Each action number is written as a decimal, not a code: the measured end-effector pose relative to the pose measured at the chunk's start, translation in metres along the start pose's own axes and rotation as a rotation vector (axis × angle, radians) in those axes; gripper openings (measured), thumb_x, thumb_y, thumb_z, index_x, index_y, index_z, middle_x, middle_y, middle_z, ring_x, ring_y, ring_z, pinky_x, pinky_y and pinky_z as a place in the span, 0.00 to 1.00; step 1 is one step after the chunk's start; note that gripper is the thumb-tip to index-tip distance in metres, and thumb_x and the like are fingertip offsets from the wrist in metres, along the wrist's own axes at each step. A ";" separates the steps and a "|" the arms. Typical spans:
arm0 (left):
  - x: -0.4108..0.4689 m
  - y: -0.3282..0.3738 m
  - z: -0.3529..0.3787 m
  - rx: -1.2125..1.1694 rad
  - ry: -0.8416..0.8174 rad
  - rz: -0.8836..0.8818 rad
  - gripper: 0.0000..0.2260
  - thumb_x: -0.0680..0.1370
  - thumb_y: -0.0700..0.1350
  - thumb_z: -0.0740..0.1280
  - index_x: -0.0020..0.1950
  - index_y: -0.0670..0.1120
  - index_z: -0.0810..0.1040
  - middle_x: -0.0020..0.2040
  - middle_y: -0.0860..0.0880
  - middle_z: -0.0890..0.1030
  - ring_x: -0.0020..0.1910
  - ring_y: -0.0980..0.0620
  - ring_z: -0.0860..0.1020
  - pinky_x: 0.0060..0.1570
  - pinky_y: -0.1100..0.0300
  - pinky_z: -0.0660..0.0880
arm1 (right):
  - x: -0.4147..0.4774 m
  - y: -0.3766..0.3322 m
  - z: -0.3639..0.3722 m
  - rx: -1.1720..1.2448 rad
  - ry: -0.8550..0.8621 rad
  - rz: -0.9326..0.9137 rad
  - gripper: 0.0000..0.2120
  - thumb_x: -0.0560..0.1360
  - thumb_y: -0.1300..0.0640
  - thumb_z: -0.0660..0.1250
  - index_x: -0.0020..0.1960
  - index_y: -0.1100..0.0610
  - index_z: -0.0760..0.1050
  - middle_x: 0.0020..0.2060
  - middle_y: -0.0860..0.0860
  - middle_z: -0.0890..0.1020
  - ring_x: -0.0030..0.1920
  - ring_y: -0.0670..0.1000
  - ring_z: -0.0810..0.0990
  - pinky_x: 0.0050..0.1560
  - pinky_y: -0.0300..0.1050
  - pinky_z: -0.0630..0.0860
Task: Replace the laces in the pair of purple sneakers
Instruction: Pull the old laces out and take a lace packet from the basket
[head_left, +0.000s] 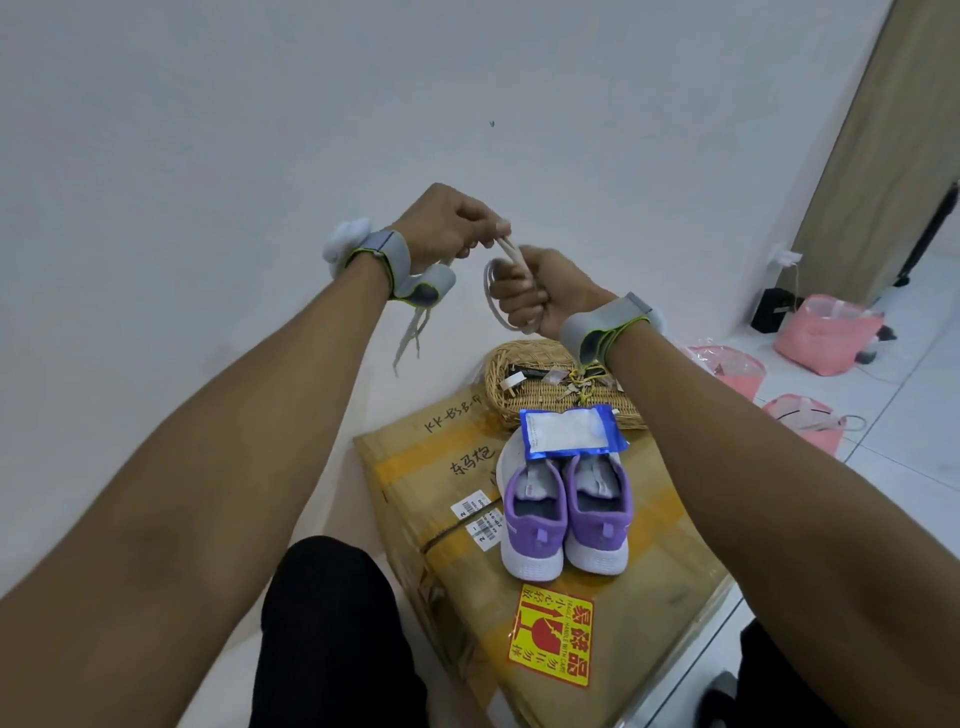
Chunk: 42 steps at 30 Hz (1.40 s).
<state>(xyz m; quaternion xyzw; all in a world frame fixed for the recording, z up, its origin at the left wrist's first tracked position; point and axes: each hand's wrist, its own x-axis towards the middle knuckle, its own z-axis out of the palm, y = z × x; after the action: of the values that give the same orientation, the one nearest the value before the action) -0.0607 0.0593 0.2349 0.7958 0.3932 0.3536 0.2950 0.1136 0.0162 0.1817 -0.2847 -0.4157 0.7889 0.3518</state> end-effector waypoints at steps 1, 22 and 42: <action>-0.001 -0.004 0.005 -0.059 0.048 -0.011 0.11 0.78 0.48 0.73 0.50 0.40 0.86 0.36 0.50 0.80 0.35 0.54 0.71 0.36 0.61 0.72 | -0.001 -0.003 0.001 0.048 -0.033 -0.028 0.23 0.81 0.47 0.48 0.30 0.54 0.63 0.21 0.47 0.63 0.17 0.43 0.56 0.18 0.35 0.53; 0.000 0.049 0.005 0.341 -0.349 -0.100 0.09 0.79 0.49 0.71 0.46 0.44 0.86 0.34 0.56 0.82 0.29 0.60 0.73 0.37 0.62 0.74 | 0.008 -0.016 -0.017 -0.519 0.775 -0.331 0.20 0.83 0.51 0.54 0.38 0.61 0.72 0.31 0.56 0.77 0.30 0.54 0.75 0.33 0.44 0.73; -0.002 -0.004 0.048 -0.758 -0.112 -0.308 0.16 0.78 0.54 0.70 0.50 0.40 0.80 0.37 0.48 0.76 0.32 0.52 0.74 0.35 0.60 0.74 | -0.018 -0.019 -0.012 0.125 0.072 -0.179 0.36 0.80 0.35 0.41 0.21 0.55 0.61 0.16 0.48 0.61 0.15 0.45 0.56 0.18 0.36 0.52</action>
<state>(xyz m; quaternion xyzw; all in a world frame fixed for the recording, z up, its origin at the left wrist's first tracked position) -0.0255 0.0504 0.2038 0.5806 0.3330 0.3812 0.6377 0.1388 0.0147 0.1948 -0.2522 -0.3764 0.7681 0.4525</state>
